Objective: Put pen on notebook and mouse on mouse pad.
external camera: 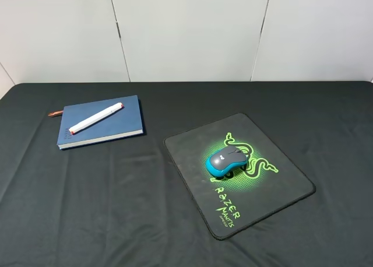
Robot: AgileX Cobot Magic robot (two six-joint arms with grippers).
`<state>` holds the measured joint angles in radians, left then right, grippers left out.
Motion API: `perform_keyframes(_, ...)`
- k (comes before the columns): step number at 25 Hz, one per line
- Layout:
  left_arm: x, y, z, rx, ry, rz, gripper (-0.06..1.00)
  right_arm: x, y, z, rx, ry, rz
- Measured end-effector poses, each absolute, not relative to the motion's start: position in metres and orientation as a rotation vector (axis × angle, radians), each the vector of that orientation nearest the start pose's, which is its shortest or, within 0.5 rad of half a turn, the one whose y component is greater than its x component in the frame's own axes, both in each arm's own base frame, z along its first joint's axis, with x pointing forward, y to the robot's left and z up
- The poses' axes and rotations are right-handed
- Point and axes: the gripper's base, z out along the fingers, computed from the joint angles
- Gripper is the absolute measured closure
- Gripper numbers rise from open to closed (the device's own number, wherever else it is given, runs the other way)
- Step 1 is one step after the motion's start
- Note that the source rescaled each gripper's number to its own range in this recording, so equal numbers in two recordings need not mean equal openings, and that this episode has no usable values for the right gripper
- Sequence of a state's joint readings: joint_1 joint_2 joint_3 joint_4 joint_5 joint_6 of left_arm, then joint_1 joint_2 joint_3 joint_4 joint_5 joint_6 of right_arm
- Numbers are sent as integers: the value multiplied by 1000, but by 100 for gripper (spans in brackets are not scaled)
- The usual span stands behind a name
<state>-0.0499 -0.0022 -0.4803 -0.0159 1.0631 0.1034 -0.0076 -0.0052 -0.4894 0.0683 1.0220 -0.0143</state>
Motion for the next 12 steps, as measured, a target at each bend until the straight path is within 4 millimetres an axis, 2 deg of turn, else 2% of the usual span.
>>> perform_keyframes(12,-3,-1,272,159,2058,16,-6,-3,5,278,-8,2010,67)
